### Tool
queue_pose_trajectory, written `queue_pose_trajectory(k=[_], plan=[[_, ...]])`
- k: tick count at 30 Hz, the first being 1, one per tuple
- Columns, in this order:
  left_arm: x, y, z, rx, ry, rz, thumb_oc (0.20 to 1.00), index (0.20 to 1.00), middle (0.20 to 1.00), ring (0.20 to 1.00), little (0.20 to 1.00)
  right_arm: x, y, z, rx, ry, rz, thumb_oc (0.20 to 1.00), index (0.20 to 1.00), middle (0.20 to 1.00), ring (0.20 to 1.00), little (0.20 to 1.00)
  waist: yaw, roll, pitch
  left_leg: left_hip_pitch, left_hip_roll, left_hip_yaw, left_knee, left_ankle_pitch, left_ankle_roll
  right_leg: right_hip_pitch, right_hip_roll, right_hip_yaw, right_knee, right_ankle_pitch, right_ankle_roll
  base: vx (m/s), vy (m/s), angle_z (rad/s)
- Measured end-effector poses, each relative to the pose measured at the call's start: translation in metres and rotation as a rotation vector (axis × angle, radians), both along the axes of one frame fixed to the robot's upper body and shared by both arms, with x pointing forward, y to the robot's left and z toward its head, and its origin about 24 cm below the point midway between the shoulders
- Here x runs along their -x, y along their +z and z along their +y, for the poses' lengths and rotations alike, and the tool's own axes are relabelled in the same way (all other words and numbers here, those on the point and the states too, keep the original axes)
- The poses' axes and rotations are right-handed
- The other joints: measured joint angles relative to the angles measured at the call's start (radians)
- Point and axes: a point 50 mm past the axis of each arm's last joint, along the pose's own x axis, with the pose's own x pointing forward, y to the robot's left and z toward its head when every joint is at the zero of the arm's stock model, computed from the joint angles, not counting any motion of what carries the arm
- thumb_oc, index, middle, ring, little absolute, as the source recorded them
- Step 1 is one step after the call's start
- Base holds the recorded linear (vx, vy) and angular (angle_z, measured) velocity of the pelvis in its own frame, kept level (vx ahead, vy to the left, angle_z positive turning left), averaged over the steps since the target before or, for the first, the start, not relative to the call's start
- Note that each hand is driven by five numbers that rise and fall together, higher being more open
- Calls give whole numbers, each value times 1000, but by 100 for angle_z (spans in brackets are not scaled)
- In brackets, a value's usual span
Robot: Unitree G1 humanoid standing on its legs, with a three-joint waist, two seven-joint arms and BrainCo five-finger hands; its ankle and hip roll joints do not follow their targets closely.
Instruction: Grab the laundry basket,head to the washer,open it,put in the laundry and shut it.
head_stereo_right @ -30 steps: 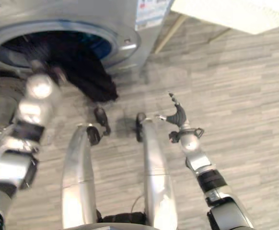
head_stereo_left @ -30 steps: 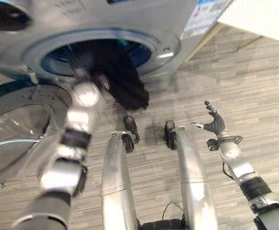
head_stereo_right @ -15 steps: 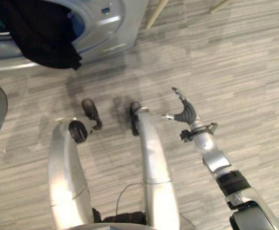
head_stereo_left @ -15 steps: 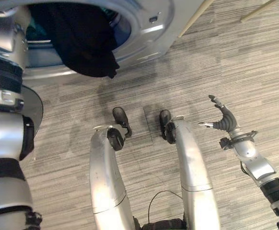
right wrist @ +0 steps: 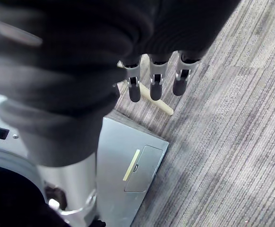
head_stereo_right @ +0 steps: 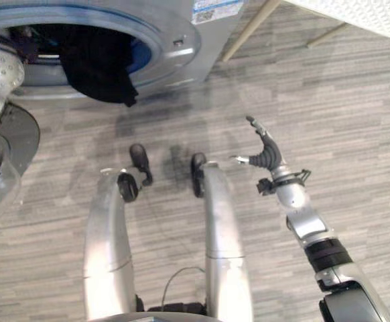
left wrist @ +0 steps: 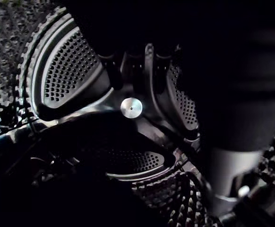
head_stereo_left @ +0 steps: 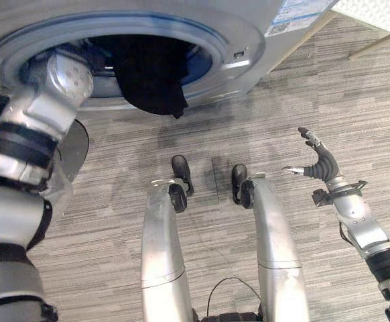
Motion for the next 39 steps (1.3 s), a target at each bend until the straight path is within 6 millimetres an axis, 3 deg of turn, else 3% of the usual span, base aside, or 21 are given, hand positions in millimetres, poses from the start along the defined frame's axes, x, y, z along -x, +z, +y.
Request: queue_pose_trajectory(k=[4, 10, 14, 17, 18, 19, 20, 26, 31, 33, 35, 39], plan=[[-5, -38, 11, -57, 64, 96, 1000, 1000, 1000, 1000, 1000, 0, 1, 0, 2, -3, -5, 1000, 1000, 1000, 1000, 1000, -3, 0, 0, 2, -5, -2, -7, 0, 0, 2, -7, -2, -3, -1, -1, -24, 21, 5], [-30, -85, -3, -247, 138, 285, 1000, 1000, 1000, 1000, 1000, -5, 10, 5, 4, 11, -41, 1000, 1000, 1000, 1000, 1000, -7, 0, -24, -41, -8, 4, 2, -3, 8, -43, -11, 6, 6, -3, -5, -8, 8, 0], [-46, -88, -7, -382, 243, 364, 1000, 1000, 1000, 1000, 1000, -9, 20, 8, 3, 19, -77, 1000, 1000, 1000, 1000, 1000, -20, -1, -24, -94, -5, 1, 47, -11, 19, -90, -12, 4, 45, -1, 2, 0, 0, -1], [-54, -79, -14, -418, 296, 375, 1000, 1000, 1000, 1000, 1000, -8, 28, 15, -9, 55, -111, 1000, 1000, 1000, 1000, 1000, -36, -2, -23, -109, -1, 1, 64, -16, 24, -103, -10, 6, 54, -1, 4, -7, 1, -6], [-54, -77, -15, -439, 306, 375, 740, 740, 740, 740, 740, -7, 30, 17, -9, 69, -122, 1000, 1000, 1000, 1000, 1000, -43, -2, -23, -110, 2, 2, 70, -19, 26, -103, -8, 6, 56, 0, 5, -6, -3, -8], [-55, -75, -16, -458, 317, 382, 388, 388, 388, 388, 388, -6, 32, 19, -16, 81, -126, 1000, 1000, 1000, 1000, 1000, -49, -2, -23, -110, 5, 4, 74, -22, 28, -103, -7, 7, 58, 0, 5, -2, -9, -8], [-55, -74, -15, -491, 329, 391, 200, 200, 200, 200, 200, -6, 33, 20, -18, 89, -131, 1000, 1000, 1000, 1000, 1000, -54, -2, -23, -110, 6, 4, 75, -22, 28, -103, -5, 9, 58, 0, 7, -3, -11, -7], [-51, -54, -16, -351, 284, 315, 200, 200, 200, 200, 200, -3, 26, 20, -34, 95, -102, 1000, 1000, 1000, 1000, 1000, -60, -3, -23, -108, 12, 5, 74, -23, 26, -104, 6, 14, 54, 1, 6, -7, -5, -4], [-35, -31, -35, -65, -6, 195, 200, 200, 200, 200, 200, -1, 22, 18, -43, 73, -100, 1000, 1000, 1000, 1000, 1000, -55, -2, -23, -106, 8, 5, 71, -20, 23, -101, 6, 15, 48, 5, 14, 0, 0, 0], [-30, -31, -35, 1, -61, 170, 200, 200, 200, 200, 200, -1, 22, 19, -50, 72, -103, 1000, 1000, 1000, 1000, 1000, -51, -2, -23, -103, 7, 5, 70, -19, 20, -98, 6, 15, 47, 5, 14, 0, 0, 0], [-24, -40, -26, 204, -144, 139, 200, 200, 200, 200, 200, -2, 20, 24, -95, 61, -111, 1000, 1000, 1000, 1000, 1000, -54, -1, -22, -83, 7, 10, 53, -18, 20, -84, 4, 19, 37, 5, 14, -4, 9, 4], [-22, -38, -20, 269, -134, 93, 200, 200, 200, 200, 200, -2, 20, 26, -77, 60, -120, 1000, 1000, 1000, 1000, 1000, -48, -1, -22, -68, 3, 11, 30, -13, 23, -71, 3, 21, 21, 6, 14, 4, 10, 3]])
